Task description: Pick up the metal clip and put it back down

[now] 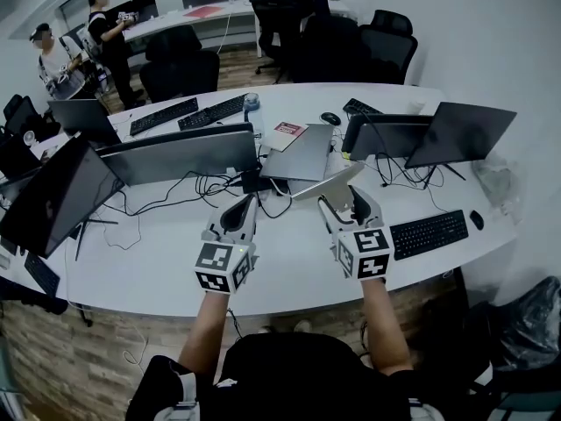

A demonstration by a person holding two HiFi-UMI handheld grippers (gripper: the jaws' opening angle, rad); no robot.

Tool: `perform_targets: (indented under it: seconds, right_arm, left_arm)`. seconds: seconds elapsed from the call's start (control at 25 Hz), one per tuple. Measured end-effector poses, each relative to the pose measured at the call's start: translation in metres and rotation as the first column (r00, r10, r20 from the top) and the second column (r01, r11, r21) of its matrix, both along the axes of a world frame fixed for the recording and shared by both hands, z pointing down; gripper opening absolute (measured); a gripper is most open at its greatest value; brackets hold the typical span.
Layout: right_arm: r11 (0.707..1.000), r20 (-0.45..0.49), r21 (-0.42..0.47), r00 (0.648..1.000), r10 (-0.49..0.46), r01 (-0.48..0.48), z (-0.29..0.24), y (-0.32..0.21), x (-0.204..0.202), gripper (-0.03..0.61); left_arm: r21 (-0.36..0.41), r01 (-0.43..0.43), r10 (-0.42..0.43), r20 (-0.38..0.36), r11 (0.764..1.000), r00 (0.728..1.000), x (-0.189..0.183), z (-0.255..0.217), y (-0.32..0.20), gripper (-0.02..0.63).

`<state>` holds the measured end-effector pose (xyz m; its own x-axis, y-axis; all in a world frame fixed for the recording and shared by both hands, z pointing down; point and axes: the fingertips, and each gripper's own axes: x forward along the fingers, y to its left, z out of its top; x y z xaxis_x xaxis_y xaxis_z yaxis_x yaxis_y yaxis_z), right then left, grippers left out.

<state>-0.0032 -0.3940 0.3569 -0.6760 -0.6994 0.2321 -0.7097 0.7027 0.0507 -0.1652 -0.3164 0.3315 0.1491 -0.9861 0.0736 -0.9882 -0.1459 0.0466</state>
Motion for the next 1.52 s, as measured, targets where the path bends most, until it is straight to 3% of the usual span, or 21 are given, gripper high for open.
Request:
perform_targets:
  seconds: [0.48,1.04,1.52]
  right_arm:
    - [0.994,-0.089,-0.106,0.995,-0.049,0.04,0.062,0.001,-0.019,0.284]
    - [0.96,-0.2,-0.276,0.973,-0.111,0.053,0.162,0.006,-0.02,0.284]
    - [0.896,-0.294,-0.438,0.93,-0.222,0.076,0.25,0.035,-0.018,0.284]
  left_arm:
    - [-0.125,0.016,-0.021,-0.038,0.992,0.999,-0.01,0.063,-0.004,0.011]
    - [-0.295,-0.025,0.002,-0.078,0.955,0.997,0.0,0.14,-0.01,0.011]
    - [-0.404,-0.045,0.0,-0.11,0.914,0.994,0.005,0.206,0.0,0.011]
